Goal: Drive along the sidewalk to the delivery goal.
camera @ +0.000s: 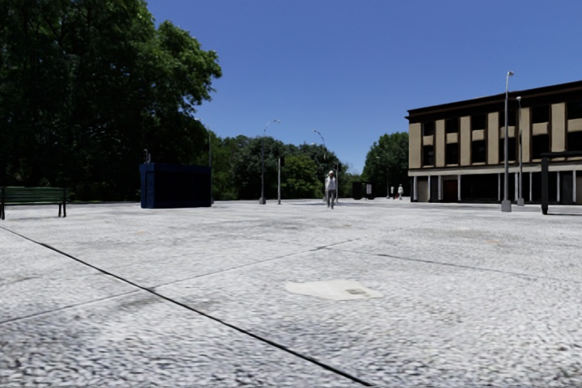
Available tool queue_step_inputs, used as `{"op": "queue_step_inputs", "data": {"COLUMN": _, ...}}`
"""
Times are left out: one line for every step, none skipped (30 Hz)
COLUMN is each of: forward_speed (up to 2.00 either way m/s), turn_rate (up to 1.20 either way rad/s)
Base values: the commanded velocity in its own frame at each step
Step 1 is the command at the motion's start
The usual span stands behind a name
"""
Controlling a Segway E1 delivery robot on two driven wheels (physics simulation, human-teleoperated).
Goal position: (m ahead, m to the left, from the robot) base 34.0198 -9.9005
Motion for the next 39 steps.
{"op": "queue_step_inputs", "data": {"forward_speed": 2.00, "turn_rate": 0.00}}
{"op": "queue_step_inputs", "data": {"forward_speed": 2.00, "turn_rate": 0.00}}
{"op": "queue_step_inputs", "data": {"forward_speed": 2.00, "turn_rate": 0.00}}
{"op": "queue_step_inputs", "data": {"forward_speed": 2.00, "turn_rate": 0.00}}
{"op": "queue_step_inputs", "data": {"forward_speed": 2.00, "turn_rate": 0.00}}
{"op": "queue_step_inputs", "data": {"forward_speed": 2.00, "turn_rate": 0.00}}
{"op": "queue_step_inputs", "data": {"forward_speed": 2.00, "turn_rate": 0.00}}
{"op": "queue_step_inputs", "data": {"forward_speed": 2.00, "turn_rate": 0.00}}
{"op": "queue_step_inputs", "data": {"forward_speed": 2.00, "turn_rate": 0.00}}
{"op": "queue_step_inputs", "data": {"forward_speed": 2.00, "turn_rate": 0.00}}
{"op": "queue_step_inputs", "data": {"forward_speed": 2.00, "turn_rate": 0.00}}
{"op": "queue_step_inputs", "data": {"forward_speed": 2.00, "turn_rate": 0.00}}
{"op": "queue_step_inputs", "data": {"forward_speed": 2.00, "turn_rate": 0.00}}
{"op": "queue_step_inputs", "data": {"forward_speed": 2.00, "turn_rate": 0.00}}
{"op": "queue_step_inputs", "data": {"forward_speed": 2.00, "turn_rate": 0.00}}
{"op": "queue_step_inputs", "data": {"forward_speed": 2.00, "turn_rate": 0.00}}
{"op": "queue_step_inputs", "data": {"forward_speed": 2.00, "turn_rate": 0.00}}
{"op": "queue_step_inputs", "data": {"forward_speed": 2.00, "turn_rate": 0.00}}
{"op": "queue_step_inputs", "data": {"forward_speed": 2.00, "turn_rate": 0.00}}
{"op": "queue_step_inputs", "data": {"forward_speed": 2.00, "turn_rate": 0.00}}
{"op": "queue_step_inputs", "data": {"forward_speed": 2.00, "turn_rate": 0.00}}
{"op": "queue_step_inputs", "data": {"forward_speed": 2.00, "turn_rate": 0.00}}
{"op": "queue_step_inputs", "data": {"forward_speed": 2.00, "turn_rate": 0.00}}
{"op": "queue_step_inputs", "data": {"forward_speed": 2.00, "turn_rate": 0.00}}
{"op": "queue_step_inputs", "data": {"forward_speed": 2.00, "turn_rate": 0.00}}
{"op": "queue_step_inputs", "data": {"forward_speed": 2.00, "turn_rate": 0.00}}
{"op": "queue_step_inputs", "data": {"forward_speed": 2.00, "turn_rate": 0.00}}
{"op": "queue_step_inputs", "data": {"forward_speed": 2.00, "turn_rate": 0.00}}
{"op": "queue_step_inputs", "data": {"forward_speed": 2.00, "turn_rate": 0.00}}
{"op": "queue_step_inputs", "data": {"forward_speed": 2.00, "turn_rate": 0.00}}
{"op": "queue_step_inputs", "data": {"forward_speed": 2.00, "turn_rate": 0.00}}
{"op": "queue_step_inputs", "data": {"forward_speed": 2.00, "turn_rate": 0.00}}
{"op": "queue_step_inputs", "data": {"forward_speed": 2.00, "turn_rate": 0.00}}
{"op": "queue_step_inputs", "data": {"forward_speed": 2.00, "turn_rate": 0.00}}
{"op": "queue_step_inputs", "data": {"forward_speed": 2.00, "turn_rate": 0.00}}
{"op": "queue_step_inputs", "data": {"forward_speed": 2.00, "turn_rate": 0.00}}
{"op": "queue_step_inputs", "data": {"forward_speed": 2.00, "turn_rate": 0.00}}
{"op": "queue_step_inputs", "data": {"forward_speed": 2.00, "turn_rate": 0.00}}
{"op": "queue_step_inputs", "data": {"forward_speed": 2.00, "turn_rate": 0.00}}
